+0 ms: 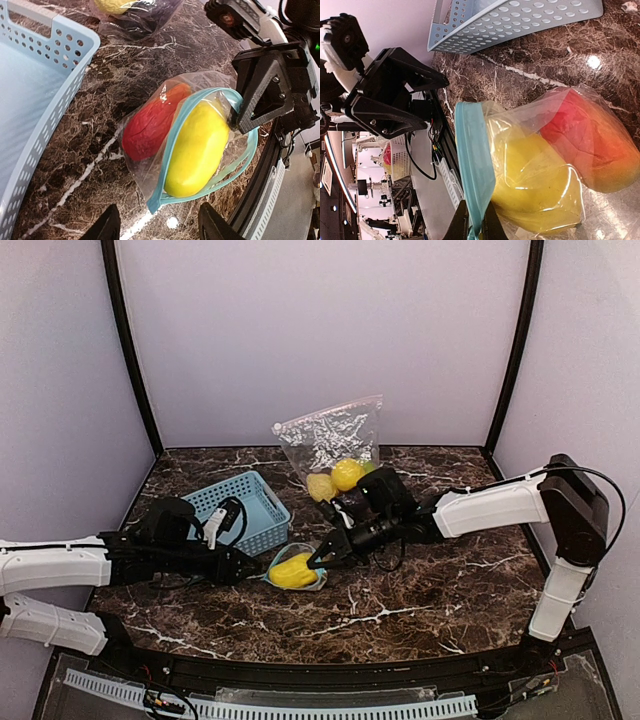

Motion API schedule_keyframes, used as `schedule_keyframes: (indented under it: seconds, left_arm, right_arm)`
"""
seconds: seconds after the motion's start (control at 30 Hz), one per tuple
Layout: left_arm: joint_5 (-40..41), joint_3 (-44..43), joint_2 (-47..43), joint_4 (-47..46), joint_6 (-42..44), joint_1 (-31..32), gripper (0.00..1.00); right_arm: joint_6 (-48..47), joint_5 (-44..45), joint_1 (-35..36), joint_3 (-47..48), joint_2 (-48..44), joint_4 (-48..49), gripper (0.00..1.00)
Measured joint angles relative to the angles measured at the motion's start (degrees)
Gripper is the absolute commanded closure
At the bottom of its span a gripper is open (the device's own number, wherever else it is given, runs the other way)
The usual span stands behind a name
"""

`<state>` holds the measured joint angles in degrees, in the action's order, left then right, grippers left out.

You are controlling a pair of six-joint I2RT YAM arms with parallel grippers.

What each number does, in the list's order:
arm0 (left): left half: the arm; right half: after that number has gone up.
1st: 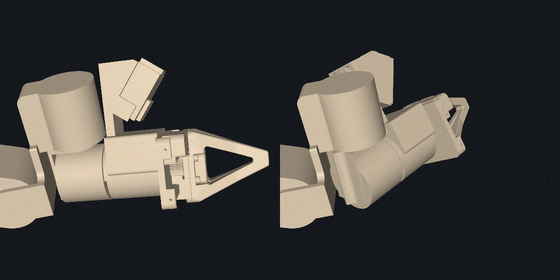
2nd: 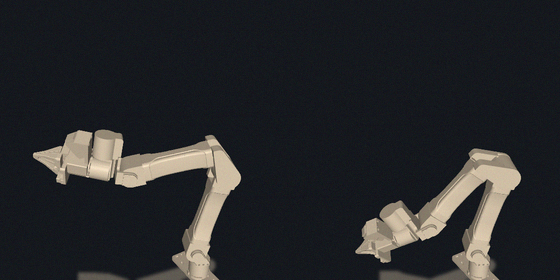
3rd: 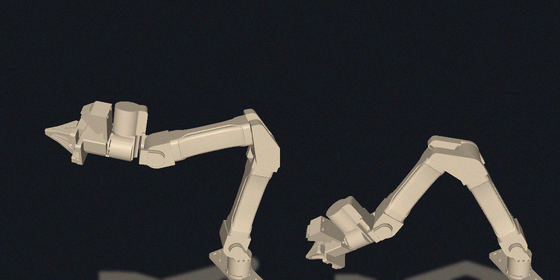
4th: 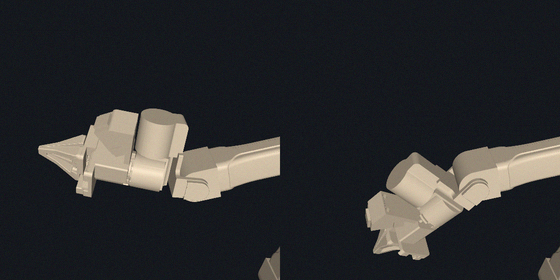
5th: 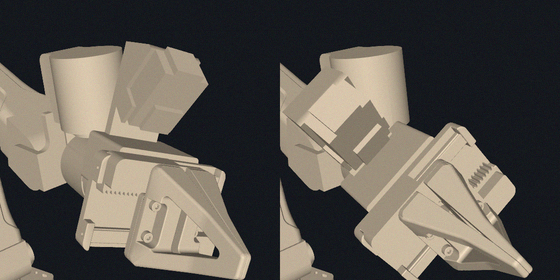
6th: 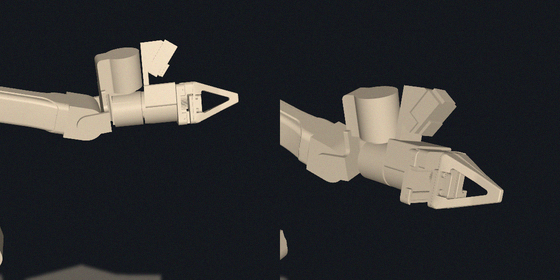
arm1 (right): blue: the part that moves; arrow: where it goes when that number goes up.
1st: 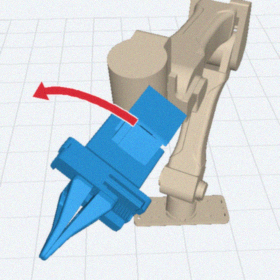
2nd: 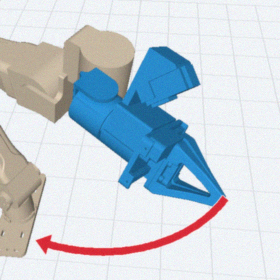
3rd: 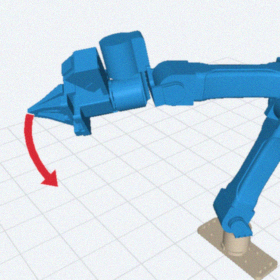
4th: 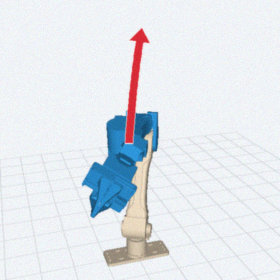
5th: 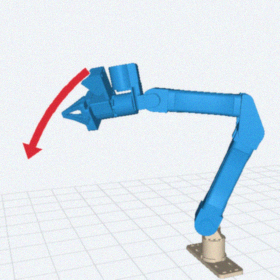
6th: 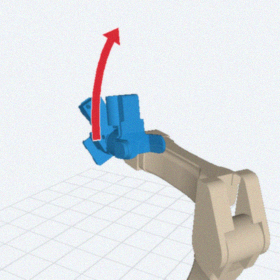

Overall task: Place the food in the zip-top bag and seal the zipper
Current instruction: Adjust the zipper food storage bag at the center of the board.

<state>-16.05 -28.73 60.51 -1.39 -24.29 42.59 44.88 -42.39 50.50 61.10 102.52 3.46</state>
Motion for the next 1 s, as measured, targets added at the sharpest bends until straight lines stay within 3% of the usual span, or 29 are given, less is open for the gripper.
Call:
schedule_keyframes:
  seconds: [0.4, 0.8, 1.0]
  left_arm:
    - [-2.7, 0.0, 7.1, -3.7, -1.9, -0.4, 0.65]
    - [-4.6, 0.0, 11.3, -6.5, -1.9, -0.4, 0.71]
    - [-5.9, -0.1, 13.2, -7.6, -1.9, -0.4, 0.79]
  right_arm:
    - [0.0, 0.3, 0.0, -0.2, -0.2, -0.2, 1.0]
    - [0.0, 0.5, 0.0, -0.6, -0.9, -0.3, 1.0]
    - [0.0, 0.5, 0.0, -0.6, -0.9, -0.4, 1.0]
